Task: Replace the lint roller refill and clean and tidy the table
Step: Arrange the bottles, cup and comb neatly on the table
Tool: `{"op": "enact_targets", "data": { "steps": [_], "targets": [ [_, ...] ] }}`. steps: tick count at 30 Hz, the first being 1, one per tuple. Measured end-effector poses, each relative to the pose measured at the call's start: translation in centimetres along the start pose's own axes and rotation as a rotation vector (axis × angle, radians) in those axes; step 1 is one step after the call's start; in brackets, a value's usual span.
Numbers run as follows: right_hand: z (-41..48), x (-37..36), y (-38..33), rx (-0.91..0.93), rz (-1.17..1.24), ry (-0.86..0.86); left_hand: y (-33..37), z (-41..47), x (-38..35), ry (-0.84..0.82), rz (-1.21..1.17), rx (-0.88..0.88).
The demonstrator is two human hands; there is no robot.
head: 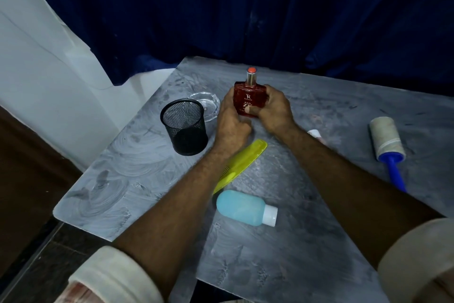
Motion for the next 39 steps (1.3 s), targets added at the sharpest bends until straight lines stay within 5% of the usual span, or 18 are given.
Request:
{"op": "enact_targets", "data": {
  "steps": [39],
  "targets": [
    [0.0, -0.2, 0.2, -0.006, -0.02, -0.027, -0.2, -1.0, 0.2, 0.087, 0.009, 0.048]
  ]
}}
Point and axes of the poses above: each hand's wrist, its own z-axis towards the middle knuckle, its own x-axis out of the back of the hand, y = z × x, the point moved 7 cm from there along z, towards the middle knuckle, and after that the axes turned 3 degrees about y, right-handed, at the moved point
